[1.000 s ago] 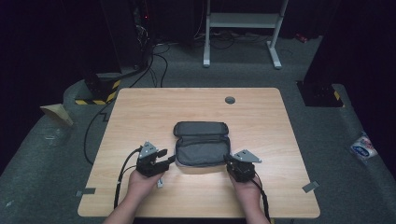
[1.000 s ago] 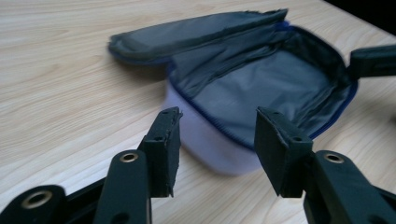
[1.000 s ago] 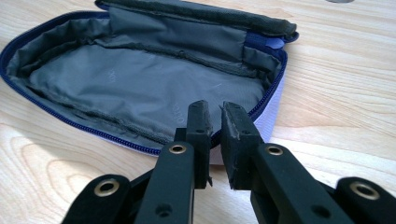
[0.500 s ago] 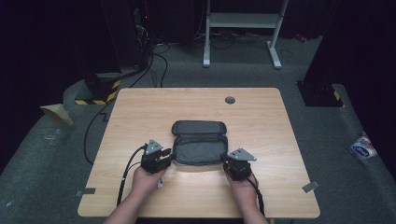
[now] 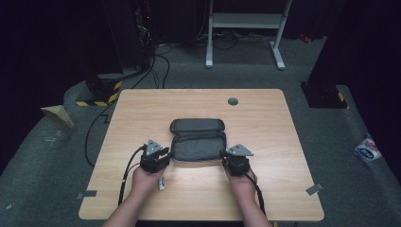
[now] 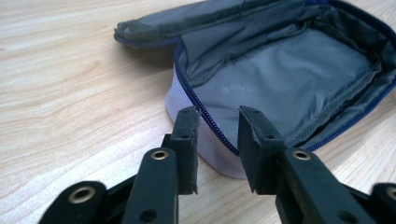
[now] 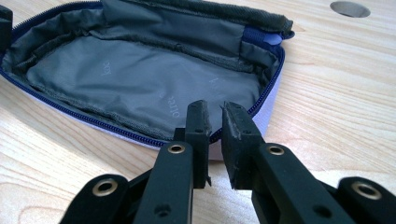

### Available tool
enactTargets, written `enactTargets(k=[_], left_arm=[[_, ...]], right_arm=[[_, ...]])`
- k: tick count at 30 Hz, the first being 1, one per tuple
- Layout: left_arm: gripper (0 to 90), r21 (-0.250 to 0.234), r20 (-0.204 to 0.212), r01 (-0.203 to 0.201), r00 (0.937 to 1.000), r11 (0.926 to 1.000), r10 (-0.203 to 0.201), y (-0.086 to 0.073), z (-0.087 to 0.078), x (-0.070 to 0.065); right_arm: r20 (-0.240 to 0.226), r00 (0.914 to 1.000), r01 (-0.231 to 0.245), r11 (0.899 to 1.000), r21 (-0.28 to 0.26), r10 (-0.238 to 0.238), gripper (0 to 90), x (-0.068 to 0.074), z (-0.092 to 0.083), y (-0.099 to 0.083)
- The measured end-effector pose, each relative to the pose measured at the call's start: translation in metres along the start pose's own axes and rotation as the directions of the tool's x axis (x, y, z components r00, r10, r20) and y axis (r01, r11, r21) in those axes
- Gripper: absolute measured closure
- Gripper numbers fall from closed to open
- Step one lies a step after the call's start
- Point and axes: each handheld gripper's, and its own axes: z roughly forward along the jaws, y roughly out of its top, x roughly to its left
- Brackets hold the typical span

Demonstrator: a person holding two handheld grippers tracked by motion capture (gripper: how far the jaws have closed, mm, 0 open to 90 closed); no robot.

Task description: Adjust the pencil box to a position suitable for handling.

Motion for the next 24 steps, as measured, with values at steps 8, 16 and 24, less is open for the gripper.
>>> enactTargets(k=[8,16,24], left_arm=[[61.8,-0.033,0.003,0.03,0.9995,0.999,-0.03,0.004,-0.003,0.001],[60.0,-0.061,0.0,0.032,0.9995,0.9976,-0.033,0.007,-0.009,0.002],[59.1,-0.079,-0.008,0.017,0.9998,0.9968,-0.017,0.008,-0.019,0.002]], right_arm=[[-0.011,0.9999,-0.003,1.0,-0.012,0.003,76.8,0.003,-0.004,0.001],[-0.018,0.9998,-0.004,0.999,-0.032,0.003,75.6,0.004,-0.009,0.004],[-0.019,0.9998,-0.005,0.998,-0.07,0.004,71.7,0.003,-0.021,0.009]])
